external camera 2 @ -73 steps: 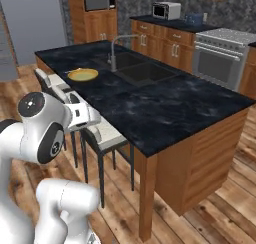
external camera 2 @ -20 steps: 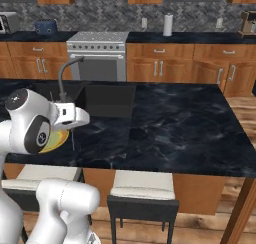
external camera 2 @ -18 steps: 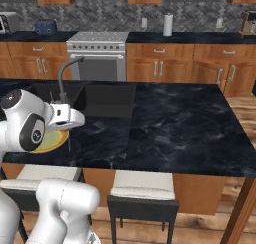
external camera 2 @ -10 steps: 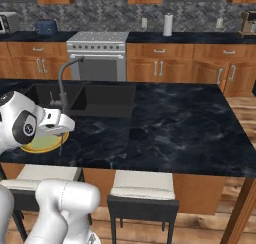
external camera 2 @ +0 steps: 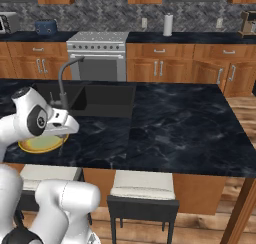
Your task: Take the fork and place it on the left side of the plate. Then take the spoon and place it on the right side of the plate. Make sure they're directly next to the plate.
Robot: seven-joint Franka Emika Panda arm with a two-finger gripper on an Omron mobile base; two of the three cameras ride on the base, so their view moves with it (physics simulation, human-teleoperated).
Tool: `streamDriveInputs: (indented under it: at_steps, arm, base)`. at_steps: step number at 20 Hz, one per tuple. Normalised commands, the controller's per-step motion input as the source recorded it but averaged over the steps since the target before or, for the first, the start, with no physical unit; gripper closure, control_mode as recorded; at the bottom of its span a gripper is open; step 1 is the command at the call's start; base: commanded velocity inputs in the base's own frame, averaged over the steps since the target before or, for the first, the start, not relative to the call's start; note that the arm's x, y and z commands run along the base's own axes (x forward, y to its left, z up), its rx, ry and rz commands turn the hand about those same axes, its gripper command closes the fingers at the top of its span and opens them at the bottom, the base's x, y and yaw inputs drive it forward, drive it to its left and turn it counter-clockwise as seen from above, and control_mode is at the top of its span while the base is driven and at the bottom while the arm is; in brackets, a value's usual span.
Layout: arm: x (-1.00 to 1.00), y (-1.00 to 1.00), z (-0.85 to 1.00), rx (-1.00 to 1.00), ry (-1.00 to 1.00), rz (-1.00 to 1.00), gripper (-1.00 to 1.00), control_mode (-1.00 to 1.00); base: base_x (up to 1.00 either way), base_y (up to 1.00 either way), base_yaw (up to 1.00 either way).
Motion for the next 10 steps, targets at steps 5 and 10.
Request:
streamDriveInputs:
  at_steps: [5, 10]
  arm:
    - [0.28, 0.0, -0.24, 0.05, 0.08, 0.0, 1.0, -1.0]
    - [0.41, 0.07, -0.29, 0.0, 0.1, 0.0, 1.0, -1.0]
  base:
    - [0.0, 0.0, 0.0]
    - [0.0, 0.0, 0.0]
